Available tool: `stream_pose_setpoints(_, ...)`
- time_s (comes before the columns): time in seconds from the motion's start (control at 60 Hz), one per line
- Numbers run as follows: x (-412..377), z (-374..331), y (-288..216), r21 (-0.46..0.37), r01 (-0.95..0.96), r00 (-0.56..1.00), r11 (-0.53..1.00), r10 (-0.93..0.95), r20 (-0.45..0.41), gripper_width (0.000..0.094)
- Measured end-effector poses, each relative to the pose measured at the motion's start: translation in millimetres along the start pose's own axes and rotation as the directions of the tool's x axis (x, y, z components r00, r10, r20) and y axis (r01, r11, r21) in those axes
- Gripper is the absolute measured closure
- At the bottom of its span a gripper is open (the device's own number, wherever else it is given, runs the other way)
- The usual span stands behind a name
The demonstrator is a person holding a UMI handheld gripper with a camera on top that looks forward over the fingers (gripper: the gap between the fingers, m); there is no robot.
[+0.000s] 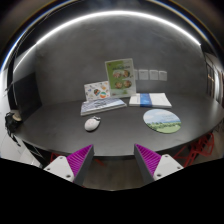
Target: Arrange mouse
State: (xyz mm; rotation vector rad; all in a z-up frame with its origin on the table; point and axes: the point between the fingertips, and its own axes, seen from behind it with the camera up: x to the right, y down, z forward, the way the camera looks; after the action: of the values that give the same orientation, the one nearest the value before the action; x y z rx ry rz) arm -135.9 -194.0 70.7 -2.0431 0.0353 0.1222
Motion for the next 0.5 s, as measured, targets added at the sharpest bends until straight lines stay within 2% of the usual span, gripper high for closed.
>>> stream_pose_setpoints(0.083, -4.4, 7.4, -1.4, 0.016, 0.034, 0.998, 0.999, -0.035, 0.047, 0.0097)
stream_pose_setpoints(0.267, -15.7, 49.4, 12.5, -0.012, 0.096, 0.980, 0.995, -0.093, 0.176, 0.0097)
stream_pose_setpoints(0.5, -79.1, 109.4, 23.6, -0.043, 0.160, 0.944, 0.986, -0.140, 0.299, 0.0096)
